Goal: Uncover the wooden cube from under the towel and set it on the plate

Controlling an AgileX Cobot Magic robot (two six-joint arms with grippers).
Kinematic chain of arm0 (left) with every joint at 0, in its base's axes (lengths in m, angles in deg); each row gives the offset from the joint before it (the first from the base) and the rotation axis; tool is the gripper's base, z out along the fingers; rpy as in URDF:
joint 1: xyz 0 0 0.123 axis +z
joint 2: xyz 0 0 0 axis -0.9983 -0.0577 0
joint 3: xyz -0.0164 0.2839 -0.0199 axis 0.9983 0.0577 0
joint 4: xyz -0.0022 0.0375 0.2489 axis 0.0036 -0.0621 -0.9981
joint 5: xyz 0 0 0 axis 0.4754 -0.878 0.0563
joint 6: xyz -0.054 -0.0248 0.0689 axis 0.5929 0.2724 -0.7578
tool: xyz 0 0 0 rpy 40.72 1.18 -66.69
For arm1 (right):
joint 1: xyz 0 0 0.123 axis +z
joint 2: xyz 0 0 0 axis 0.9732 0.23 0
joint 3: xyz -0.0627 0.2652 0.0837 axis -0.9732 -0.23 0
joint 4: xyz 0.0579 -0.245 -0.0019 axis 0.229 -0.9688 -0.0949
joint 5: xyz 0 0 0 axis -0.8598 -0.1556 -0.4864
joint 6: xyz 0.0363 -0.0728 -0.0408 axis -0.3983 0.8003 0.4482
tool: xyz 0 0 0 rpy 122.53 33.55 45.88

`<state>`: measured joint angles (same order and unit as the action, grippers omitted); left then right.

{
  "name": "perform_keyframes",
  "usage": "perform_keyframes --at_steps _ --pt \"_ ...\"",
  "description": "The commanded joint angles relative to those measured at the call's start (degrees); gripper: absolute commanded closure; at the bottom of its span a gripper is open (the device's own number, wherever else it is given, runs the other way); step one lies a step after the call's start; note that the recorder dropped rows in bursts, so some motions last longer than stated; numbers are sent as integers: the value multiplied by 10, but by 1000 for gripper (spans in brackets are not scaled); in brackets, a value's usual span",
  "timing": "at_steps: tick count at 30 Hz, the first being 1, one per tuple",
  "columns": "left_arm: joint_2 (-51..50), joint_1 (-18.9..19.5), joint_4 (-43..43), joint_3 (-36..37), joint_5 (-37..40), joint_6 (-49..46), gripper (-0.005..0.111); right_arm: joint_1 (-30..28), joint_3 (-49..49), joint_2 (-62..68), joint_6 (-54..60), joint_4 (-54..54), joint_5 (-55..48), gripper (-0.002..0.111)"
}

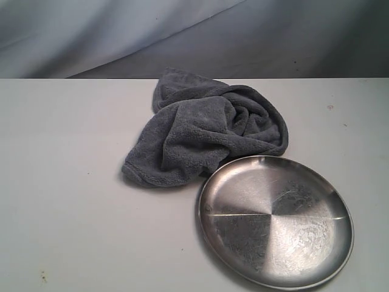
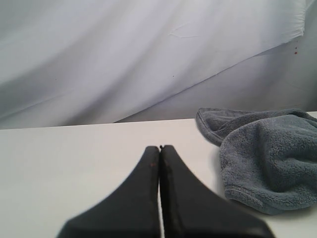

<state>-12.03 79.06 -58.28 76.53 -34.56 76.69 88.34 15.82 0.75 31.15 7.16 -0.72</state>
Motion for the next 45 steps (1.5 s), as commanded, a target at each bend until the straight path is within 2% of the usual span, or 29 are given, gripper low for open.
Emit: perform_keyframes --at_steps 1,10,21,25,35,45 --pt "2 -3 1 3 0 1 107 -2 59 129 103 57 -69 108" --pt "2 -3 1 3 0 1 107 -2 137 340 164 58 -86 108" --pt "2 -3 1 3 0 1 107 5 201 490 177 45 -109 108" --pt "2 -3 1 3 0 1 107 46 229 532 137 5 -108 108" --pt "2 -3 1 3 0 1 107 186 332 657 -98 -226 -114 108" --pt "2 -3 1 3 0 1 107 263 422 767 -145 -237 -133 108"
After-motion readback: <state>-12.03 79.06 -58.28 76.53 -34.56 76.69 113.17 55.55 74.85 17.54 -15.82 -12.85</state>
